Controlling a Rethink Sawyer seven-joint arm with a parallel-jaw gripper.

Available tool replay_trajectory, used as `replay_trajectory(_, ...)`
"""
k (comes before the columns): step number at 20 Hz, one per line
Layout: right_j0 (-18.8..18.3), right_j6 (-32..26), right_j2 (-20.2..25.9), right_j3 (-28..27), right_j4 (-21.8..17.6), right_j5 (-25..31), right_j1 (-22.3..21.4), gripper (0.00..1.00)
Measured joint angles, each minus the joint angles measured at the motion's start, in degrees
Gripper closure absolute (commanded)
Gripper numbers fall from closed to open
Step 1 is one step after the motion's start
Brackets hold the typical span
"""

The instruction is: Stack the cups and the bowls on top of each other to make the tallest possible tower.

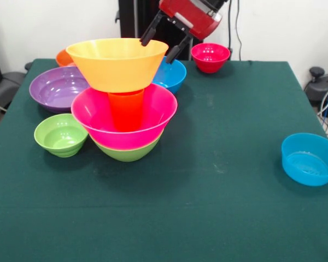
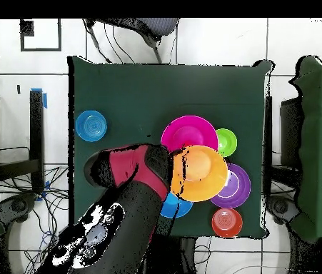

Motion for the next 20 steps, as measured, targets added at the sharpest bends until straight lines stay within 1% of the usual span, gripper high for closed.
replay_trajectory(11, 0.0, 0.0, -1.2, 0.3, 0.0, -1.5, 2.7, 0.00)
replay_trajectory(12, 0.0, 0.0, -1.2, 0.4, 0.0, -1.5, 3.0, 1.00)
replay_trajectory(16, 0.2, 0.1, -1.2, 0.4, 0.1, -1.5, 3.0, 1.00)
replay_trajectory(20, 1.3, 0.5, -1.9, 0.5, 0.6, -1.5, 3.0, 1.00)
